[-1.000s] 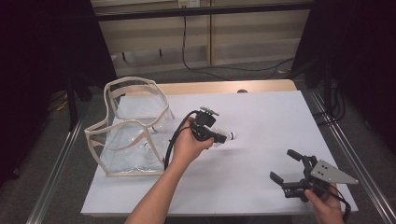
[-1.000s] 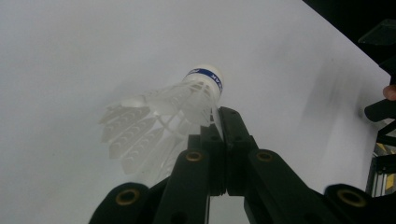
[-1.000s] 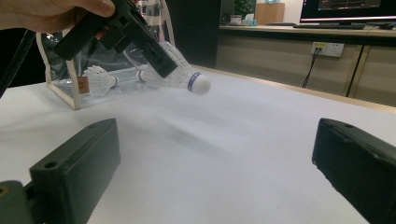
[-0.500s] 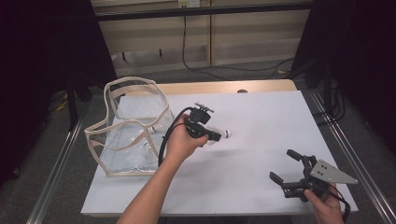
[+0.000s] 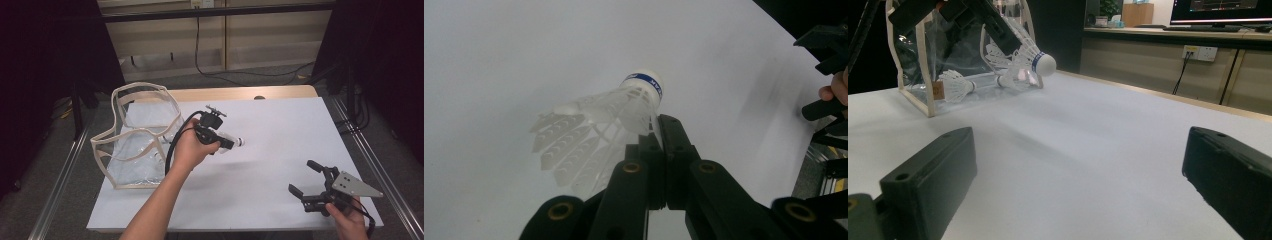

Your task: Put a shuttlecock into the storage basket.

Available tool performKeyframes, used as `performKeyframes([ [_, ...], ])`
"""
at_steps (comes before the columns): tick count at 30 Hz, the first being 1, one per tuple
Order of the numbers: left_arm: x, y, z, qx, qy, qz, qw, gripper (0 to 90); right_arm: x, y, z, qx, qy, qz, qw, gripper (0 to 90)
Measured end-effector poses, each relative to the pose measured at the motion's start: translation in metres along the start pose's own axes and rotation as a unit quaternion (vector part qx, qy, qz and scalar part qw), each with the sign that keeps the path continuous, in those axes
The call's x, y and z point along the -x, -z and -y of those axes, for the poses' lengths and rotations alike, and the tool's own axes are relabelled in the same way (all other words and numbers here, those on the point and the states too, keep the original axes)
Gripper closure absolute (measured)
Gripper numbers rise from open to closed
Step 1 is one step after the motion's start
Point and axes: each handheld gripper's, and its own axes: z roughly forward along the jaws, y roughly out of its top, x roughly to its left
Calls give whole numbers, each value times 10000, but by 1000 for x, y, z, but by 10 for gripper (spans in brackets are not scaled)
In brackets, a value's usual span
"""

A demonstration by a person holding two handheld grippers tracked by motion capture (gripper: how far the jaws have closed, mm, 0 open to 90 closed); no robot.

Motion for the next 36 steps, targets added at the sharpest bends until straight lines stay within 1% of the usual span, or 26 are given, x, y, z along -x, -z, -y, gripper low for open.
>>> performKeyframes([
  [3,0,2,-1,-57,-38,-5,10000,895,0,0,0,5,-15,4,10000,7],
  [6,1,4,-2,-57,16,3,10000,894,0,0,0,13,-10,1,10000,7],
  [10,2,6,-4,-59,16,-22,10000,895,0,0,0,13,5,4,10000,7],
  [12,2,8,-5,-35,18,-69,10000,895,0,0,0,14,9,8,10000,7],
  [14,3,9,-6,-24,56,-80,9999,895,0,0,0,11,10,10,10000,7],
  [16,3,11,-8,-56,31,-71,10000,895,0,0,0,9,4,7,10000,7],
  [17,4,12,-9,-39,64,-60,10000,895,0,0,0,6,0,7,10000,7],
  [22,6,15,-12,-94,50,-74,9999,894,0,0,0,15,0,7,10000,7],
  [23,6,16,-13,-90,47,-49,9999,895,0,0,0,19,2,5,10000,7],
  [26,7,19,-14,-121,30,-75,9999,895,0,1,0,21,-7,7,10000,7],
  [28,7,21,-15,-98,87,-84,9999,894,0,1,0,23,-7,13,10000,7],
  [31,5,25,-16,-100,94,-70,9999,894,0,1,0,22,-1,15,10000,7],
  [35,6,32,-19,-107,111,-154,9998,894,0,0,0,20,-8,6,10000,7],
  [36,7,33,-19,-97,150,-160,9997,895,0,0,0,20,-6,8,10000,7],
])
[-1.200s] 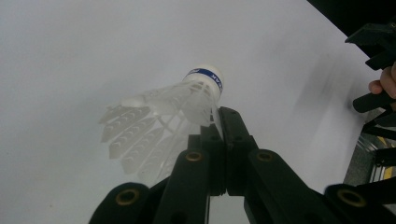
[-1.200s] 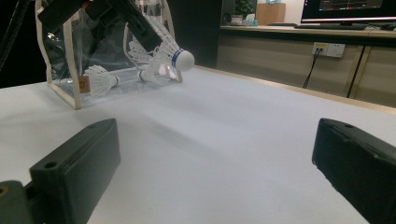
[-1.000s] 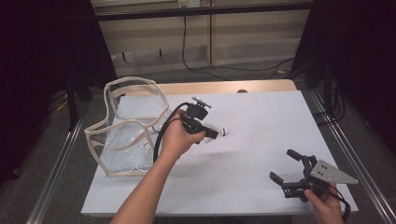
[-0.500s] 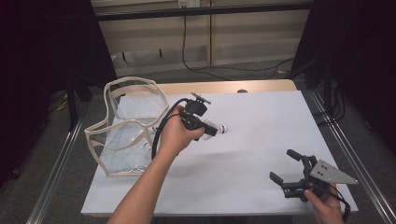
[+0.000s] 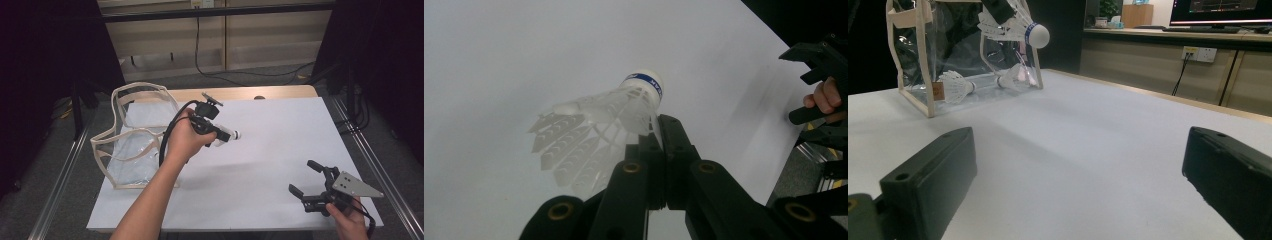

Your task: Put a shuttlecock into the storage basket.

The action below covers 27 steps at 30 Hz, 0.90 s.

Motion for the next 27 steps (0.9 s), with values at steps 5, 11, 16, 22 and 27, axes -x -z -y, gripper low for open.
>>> performKeyframes([
  [5,1,10,-3,-15,10,-21,10000,895,0,0,0,1,5,-3,10000,7],
  [11,3,20,-7,-65,85,3,9999,895,0,0,0,-3,-10,3,10000,7],
  [16,3,28,-10,-50,114,-32,9999,895,0,0,0,-6,-4,0,10000,7],
  [22,4,35,-13,-100,129,-65,9998,895,-1,0,0,-7,-11,-3,10000,7],
  [27,5,39,-16,-148,144,-22,9998,894,-1,0,0,0,-12,-2,10000,7],
])
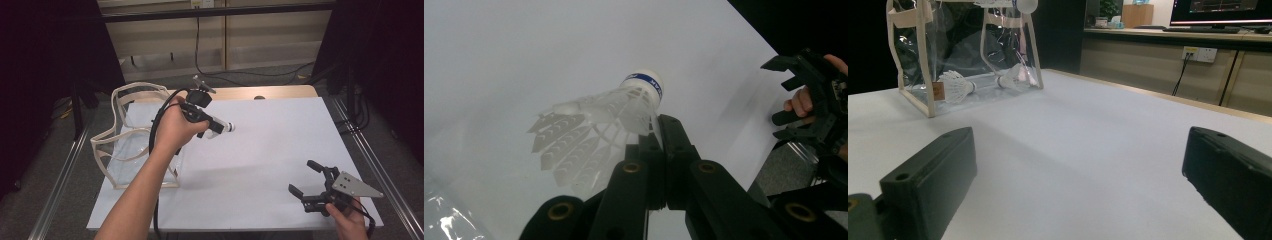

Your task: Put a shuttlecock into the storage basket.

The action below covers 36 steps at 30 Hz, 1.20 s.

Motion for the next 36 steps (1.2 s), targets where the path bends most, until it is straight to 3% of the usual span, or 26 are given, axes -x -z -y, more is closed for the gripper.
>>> performKeyframes([
  [36,0,47,-8,147,102,-190,9997,894,0,-1,0,0,9,-13,10000,7],
])
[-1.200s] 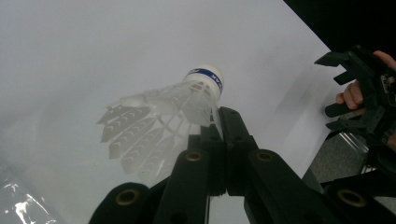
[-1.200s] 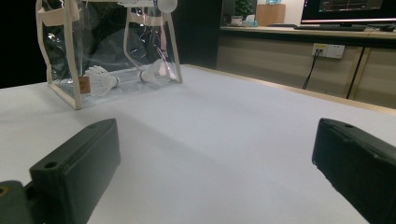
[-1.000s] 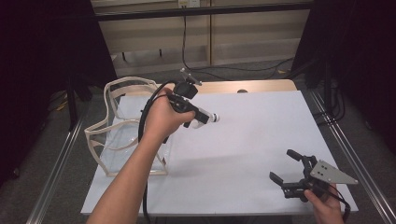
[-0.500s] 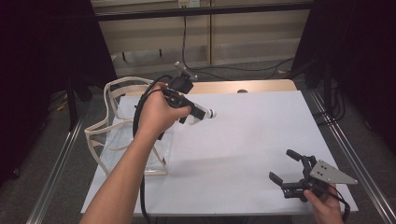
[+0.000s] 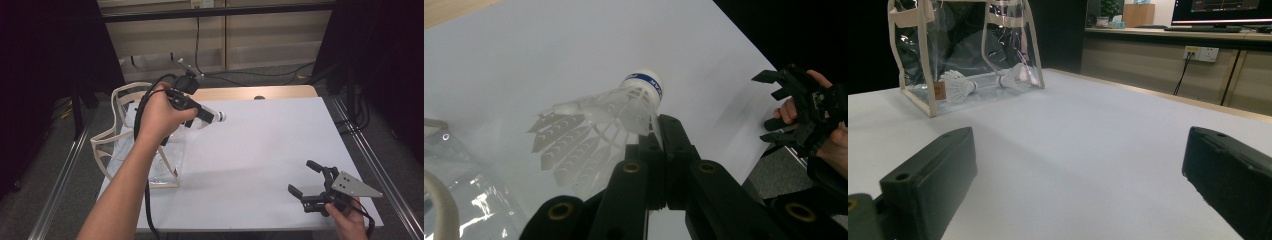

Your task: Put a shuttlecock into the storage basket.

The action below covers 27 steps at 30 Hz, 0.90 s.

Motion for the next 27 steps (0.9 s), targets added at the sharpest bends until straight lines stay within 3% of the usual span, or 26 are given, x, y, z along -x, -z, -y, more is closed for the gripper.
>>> performKeyframes([
  [27,-11,30,3,-33,134,-181,9997,894,0,0,0,6,-10,-5,10000,7],
])
